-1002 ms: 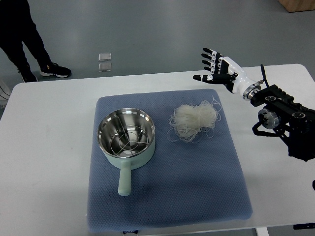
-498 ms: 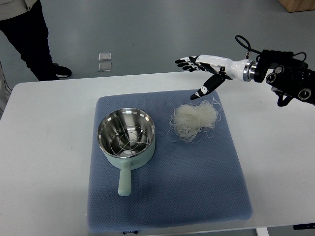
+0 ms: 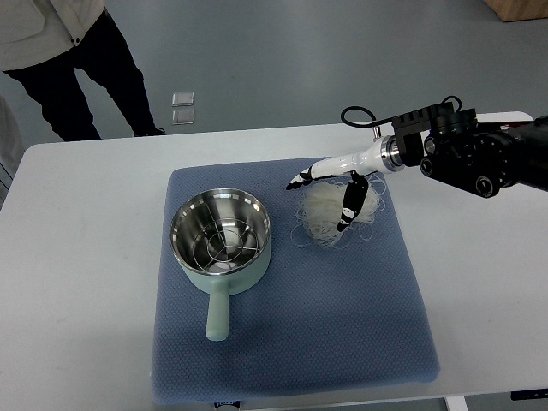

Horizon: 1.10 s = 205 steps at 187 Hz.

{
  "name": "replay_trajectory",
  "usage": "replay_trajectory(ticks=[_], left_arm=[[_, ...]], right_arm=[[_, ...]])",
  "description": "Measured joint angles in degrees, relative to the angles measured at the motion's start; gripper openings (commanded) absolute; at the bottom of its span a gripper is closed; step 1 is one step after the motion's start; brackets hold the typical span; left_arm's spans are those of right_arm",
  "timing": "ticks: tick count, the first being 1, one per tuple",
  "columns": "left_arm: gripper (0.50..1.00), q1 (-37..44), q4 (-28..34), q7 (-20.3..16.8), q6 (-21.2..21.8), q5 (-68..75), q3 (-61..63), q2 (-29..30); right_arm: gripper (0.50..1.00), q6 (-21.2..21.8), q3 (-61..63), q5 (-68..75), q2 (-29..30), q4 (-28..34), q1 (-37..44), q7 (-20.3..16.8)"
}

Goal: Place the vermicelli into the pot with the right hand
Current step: 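Reach the right hand down and close fingers around the white vermicelli, then lift the vermicelli with the right hand and carry it over the pot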

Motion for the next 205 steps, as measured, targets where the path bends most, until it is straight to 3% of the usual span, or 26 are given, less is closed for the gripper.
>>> replay_trajectory(ticks=[42, 64, 74, 82, 88, 91, 92, 93, 95, 128, 158, 205], left_arm=[[1.000, 0.00, 0.04, 0.00, 0.00, 0.00, 0.00, 0.00], [1.000, 0.00, 0.04, 0.00, 0.00, 0.00, -0.02, 0.00], [1.000, 0.00, 0.04, 0.00, 0.00, 0.00, -0.02, 0.00], [1.000, 0.00, 0.04, 0.00, 0.00, 0.00, -0.03, 0.00], [1.000, 0.00, 0.04, 0.00, 0.00, 0.00, -0.04, 0.00], [1.000, 0.00, 0.04, 0.00, 0.00, 0.00, -0.04, 0.00], [1.000, 0.00, 0.04, 0.00, 0.00, 0.00, -0.04, 0.00], [1.000, 0.00, 0.04, 0.00, 0.00, 0.00, -0.04, 0.00], [1.000, 0.00, 0.04, 0.00, 0.00, 0.00, -0.05, 0.00], [1.000, -0.07, 0.04, 0.00, -0.01, 0.00, -0.05, 0.00], [1.000, -0.09, 0.04, 0.00, -0.02, 0.00, -0.05, 0.00], [1.000, -0.09, 0.04, 0.00, -0.02, 0.00, -0.05, 0.00]], right_arm=[[0.950, -4.03, -4.95, -0.30, 1.73, -2.51, -1.13, -0.92], [0.889, -5.16, -7.18, -0.30, 2.60, -4.51, -1.53, -1.00], [0.811, -5.32, -7.96, -0.30, 2.76, -4.97, -1.56, -1.02], [0.719, -5.36, -8.36, -0.30, 2.78, -5.09, -1.56, -1.02], [0.627, -5.36, -8.74, -0.32, 2.78, -5.16, -1.56, -1.04], [0.556, -5.36, -8.92, -0.33, 2.78, -5.18, -1.56, -1.08], [0.556, -5.37, -8.99, -0.33, 2.78, -5.19, -1.56, -1.10], [0.517, -5.37, -9.05, -0.34, 2.78, -5.20, -1.56, -1.11], [0.500, -5.37, -9.17, -0.35, 2.78, -5.22, -1.56, -1.14], [0.500, -5.84, -9.99, -1.93, 2.83, -5.87, -1.49, -1.69], [0.500, -9.18, -9.27, -2.19, 2.41, -6.07, -0.62, -1.77], [0.500, -9.91, -2.84, -0.73, 1.74, -4.60, 6.44, -1.33]])
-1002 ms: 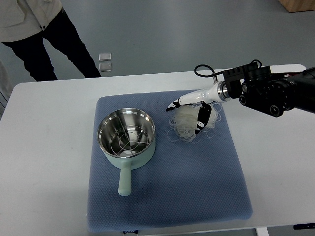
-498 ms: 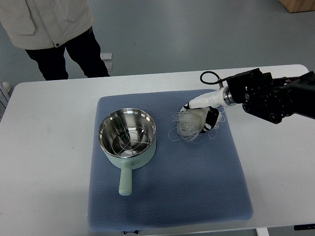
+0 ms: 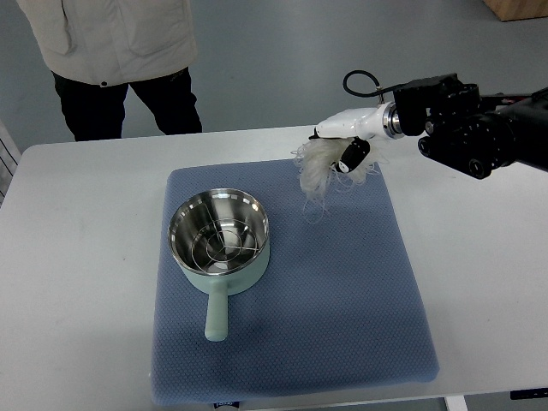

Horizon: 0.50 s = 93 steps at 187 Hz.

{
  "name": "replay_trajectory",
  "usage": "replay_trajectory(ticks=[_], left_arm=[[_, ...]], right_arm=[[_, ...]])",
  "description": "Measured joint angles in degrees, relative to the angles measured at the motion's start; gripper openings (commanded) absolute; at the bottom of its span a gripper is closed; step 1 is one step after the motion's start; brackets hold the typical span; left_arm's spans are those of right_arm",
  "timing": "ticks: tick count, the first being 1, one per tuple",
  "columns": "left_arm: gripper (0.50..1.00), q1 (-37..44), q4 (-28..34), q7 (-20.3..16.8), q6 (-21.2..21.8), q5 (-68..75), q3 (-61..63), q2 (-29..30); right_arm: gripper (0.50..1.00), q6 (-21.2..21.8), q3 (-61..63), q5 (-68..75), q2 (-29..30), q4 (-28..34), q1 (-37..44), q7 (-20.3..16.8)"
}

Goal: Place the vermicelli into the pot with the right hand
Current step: 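Lift the vermicelli with the right hand and carry it over the pot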

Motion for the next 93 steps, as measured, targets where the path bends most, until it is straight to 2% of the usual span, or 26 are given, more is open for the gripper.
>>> replay_trajectory(ticks=[35, 93], left_arm=[[1.000, -0.02, 0.00, 0.00, 0.02, 0.00, -0.03, 0.00], [1.000, -0.08, 0.00, 0.00, 0.08, 0.00, -0.04, 0.00]], right_arm=[[0.500, 2.59, 4.76, 0.30, 1.02, 3.87, 6.00, 0.20], [0.500, 4.27, 5.88, 5.22, 5.64, 10.71, 12.25, 0.29]])
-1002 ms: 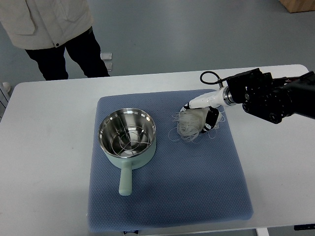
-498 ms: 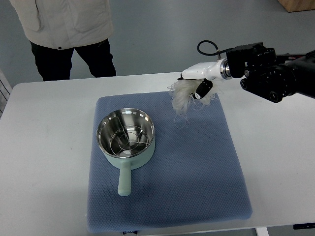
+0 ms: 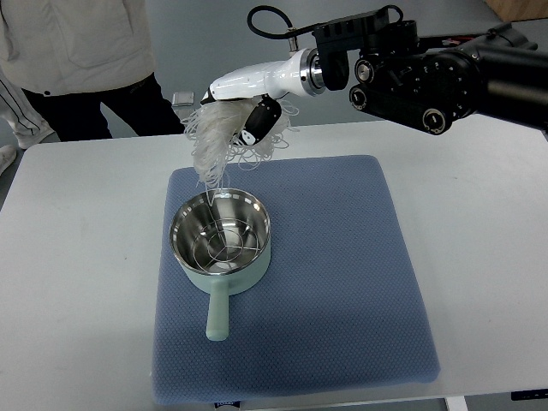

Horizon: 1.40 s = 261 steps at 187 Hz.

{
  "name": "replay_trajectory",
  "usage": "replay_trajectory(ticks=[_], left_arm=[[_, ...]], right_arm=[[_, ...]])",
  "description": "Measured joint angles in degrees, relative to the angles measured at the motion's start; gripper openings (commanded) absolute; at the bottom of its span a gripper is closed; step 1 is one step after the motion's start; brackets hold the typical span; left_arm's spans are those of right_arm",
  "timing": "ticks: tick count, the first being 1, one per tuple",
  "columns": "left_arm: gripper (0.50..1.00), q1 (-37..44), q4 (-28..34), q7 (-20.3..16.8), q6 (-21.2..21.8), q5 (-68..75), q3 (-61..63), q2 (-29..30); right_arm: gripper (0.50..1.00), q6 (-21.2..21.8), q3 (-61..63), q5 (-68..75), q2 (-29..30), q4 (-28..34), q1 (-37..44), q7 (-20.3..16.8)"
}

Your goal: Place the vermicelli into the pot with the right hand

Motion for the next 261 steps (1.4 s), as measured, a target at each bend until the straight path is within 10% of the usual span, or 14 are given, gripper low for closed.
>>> replay_trajectory(ticks=[73, 87, 122, 261], left_arm=[[1.000, 0.00, 0.01, 0.00, 0.00, 0.00, 0.00, 0.00], [1.000, 0.00, 0.01, 0.00, 0.00, 0.00, 0.00, 0.00], [1.000, 0.00, 0.01, 0.00, 0.03, 0.00, 0.00, 0.00], [1.000, 0.00, -0.01, 0.00, 0.03, -0.01, 0.00, 0.00]], right_arm=[[0.500, 0.83, -0.86, 0.36, 5.51, 0.83, -2.15, 0.00], [0.766, 0.83, -1.00, 0.28, 5.54, 0.83, -2.79, 0.00], [0.856, 2.11, -1.76, 0.28, 5.57, 0.83, -3.34, 0.24], [0.897, 3.87, -1.03, 4.04, 2.08, -1.08, -4.46, 1.94]])
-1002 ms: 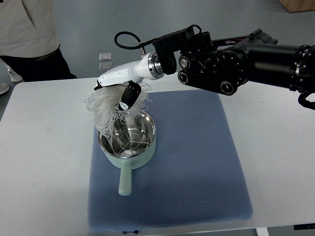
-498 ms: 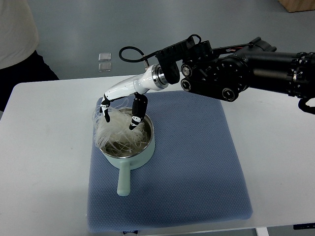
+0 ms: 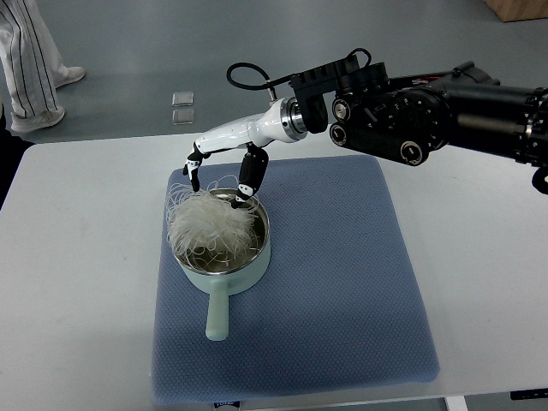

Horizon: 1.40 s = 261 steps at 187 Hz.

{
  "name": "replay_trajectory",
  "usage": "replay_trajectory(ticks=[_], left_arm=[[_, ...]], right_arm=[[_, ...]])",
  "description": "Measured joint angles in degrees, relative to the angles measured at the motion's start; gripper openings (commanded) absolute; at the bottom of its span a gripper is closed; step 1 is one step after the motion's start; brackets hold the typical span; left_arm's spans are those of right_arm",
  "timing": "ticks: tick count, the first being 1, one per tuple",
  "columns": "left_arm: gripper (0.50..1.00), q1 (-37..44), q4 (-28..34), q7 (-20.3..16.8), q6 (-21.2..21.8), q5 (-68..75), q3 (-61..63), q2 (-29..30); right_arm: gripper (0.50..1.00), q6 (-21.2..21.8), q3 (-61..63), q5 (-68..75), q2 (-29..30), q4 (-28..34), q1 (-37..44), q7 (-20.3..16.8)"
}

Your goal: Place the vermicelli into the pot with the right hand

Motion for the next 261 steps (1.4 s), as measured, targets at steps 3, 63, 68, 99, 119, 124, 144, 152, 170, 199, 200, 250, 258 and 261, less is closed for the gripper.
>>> replay_trajectory(ticks=[3, 63, 68, 99, 119, 124, 144, 152, 170, 199, 200, 250, 258, 261], left_arm=[[1.000, 0.00, -0.02, 0.00, 0.00, 0.00, 0.00, 0.00], [1.000, -0.07, -0.08, 0.00, 0.00, 0.00, 0.00, 0.00], [1.000, -0.08, -0.08, 0.00, 0.00, 0.00, 0.00, 0.00], [1.000, -0.09, -0.08, 0.00, -0.02, 0.00, 0.05, 0.00], [1.000, -0.11, -0.08, 0.00, -0.03, 0.00, 0.08, 0.00], [1.000, -0.14, -0.08, 0.00, -0.03, 0.00, 0.08, 0.00], [1.000, -0.24, -0.09, 0.00, -0.02, 0.00, 0.09, 0.00], [1.000, -0.25, -0.13, 0.00, -0.03, 0.00, 0.09, 0.00], [1.000, -0.26, -0.21, 0.00, -0.03, 0.00, 0.09, 0.00], [1.000, -0.27, -0.22, 0.00, -0.02, 0.00, 0.09, 0.00], [1.000, -0.27, -0.22, 0.00, -0.02, 0.00, 0.09, 0.00], [1.000, -0.27, -0.16, 0.00, -0.02, 0.00, 0.03, 0.00], [1.000, -0.27, -0.16, 0.00, -0.02, 0.00, 0.02, 0.00], [1.000, -0.27, -0.16, 0.00, -0.02, 0.00, 0.01, 0.00]], right_arm=[[0.901, 0.00, 0.03, 0.45, -0.24, -0.13, -0.08, 0.00], [0.919, -0.11, 9.77, 6.46, -6.01, -3.35, -5.00, -0.43], [0.921, -0.20, 11.01, 6.98, -6.50, -3.67, -5.73, -0.50], [0.924, -1.94, 18.64, 12.02, -9.42, -6.07, -11.32, -0.73], [0.921, -4.14, 22.90, 15.68, -10.65, -8.23, -15.57, -0.89], [0.924, -4.69, 23.92, 16.49, -10.84, -8.73, -16.61, -0.91], [0.924, -6.86, 28.83, 19.82, -11.21, -10.92, -21.46, -0.96], [0.921, -7.50, 31.34, 21.43, -11.21, -11.98, -23.64, -0.97], [0.923, -8.12, 36.44, 24.51, -11.11, -13.38, -27.83, -1.04], [0.924, -9.29, 45.10, 29.97, -10.60, -13.78, -34.02, -1.08], [0.921, -9.35, 45.33, 30.15, -10.58, -13.78, -34.18, -1.09], [0.924, -13.60, 52.34, 39.02, -9.37, -13.75, -39.94, -2.96], [0.924, -13.77, 52.56, 40.30, -9.38, -13.74, -40.41, -2.97], [0.924, -13.79, 52.65, 40.76, -9.39, -13.74, -40.56, -2.98]])
